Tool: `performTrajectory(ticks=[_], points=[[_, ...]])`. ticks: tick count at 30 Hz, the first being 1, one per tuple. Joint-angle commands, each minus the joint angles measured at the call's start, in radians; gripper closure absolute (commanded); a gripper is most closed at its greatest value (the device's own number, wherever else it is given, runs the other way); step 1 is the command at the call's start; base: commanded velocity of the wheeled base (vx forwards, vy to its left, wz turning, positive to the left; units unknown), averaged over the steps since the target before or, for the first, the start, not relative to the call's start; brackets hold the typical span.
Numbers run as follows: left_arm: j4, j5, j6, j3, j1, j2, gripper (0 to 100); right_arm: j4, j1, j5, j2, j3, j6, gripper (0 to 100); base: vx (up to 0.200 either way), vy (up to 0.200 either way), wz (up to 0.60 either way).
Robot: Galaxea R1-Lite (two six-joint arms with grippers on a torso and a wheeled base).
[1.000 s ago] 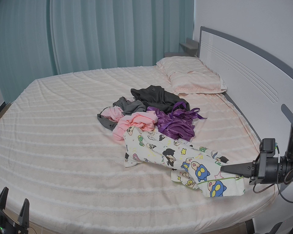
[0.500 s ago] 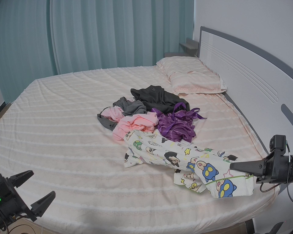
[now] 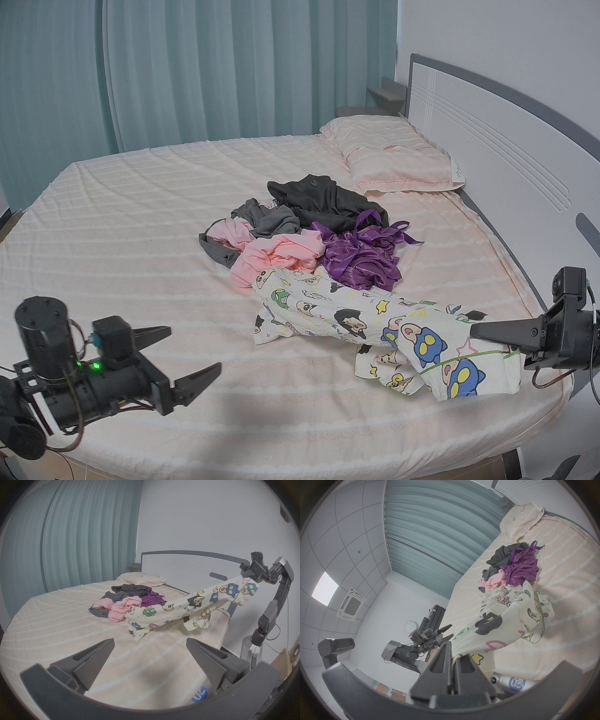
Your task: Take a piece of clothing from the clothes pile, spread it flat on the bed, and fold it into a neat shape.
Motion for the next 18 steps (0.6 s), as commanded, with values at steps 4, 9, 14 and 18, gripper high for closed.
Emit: performTrajectory(ticks=[4,9,14,18], points=[[-0.413,0.171,-0.108,-0.06,-0.311,0.611,0,0.01,0.108,-0.014,0.017,-0.013,0.024,100,0.0,0.0,0.0],[-0.438,0.22,-0.177,-0.112,-0.374,0.669,0,-0.001,0.118,-0.011,0.003,-0.027,0.026,100,0.0,0.0,0.0],[-0.551,0.338,-0.243,-0.199,-0.413,0.772,0,0.011,0.174,-0.012,-0.059,-0.061,0.027,100,0.0,0.0,0.0],[-0.65,0.372,-0.243,-0.233,-0.406,0.838,0,0.011,0.181,-0.012,-0.074,-0.081,0.027,100,0.0,0.0,0.0]])
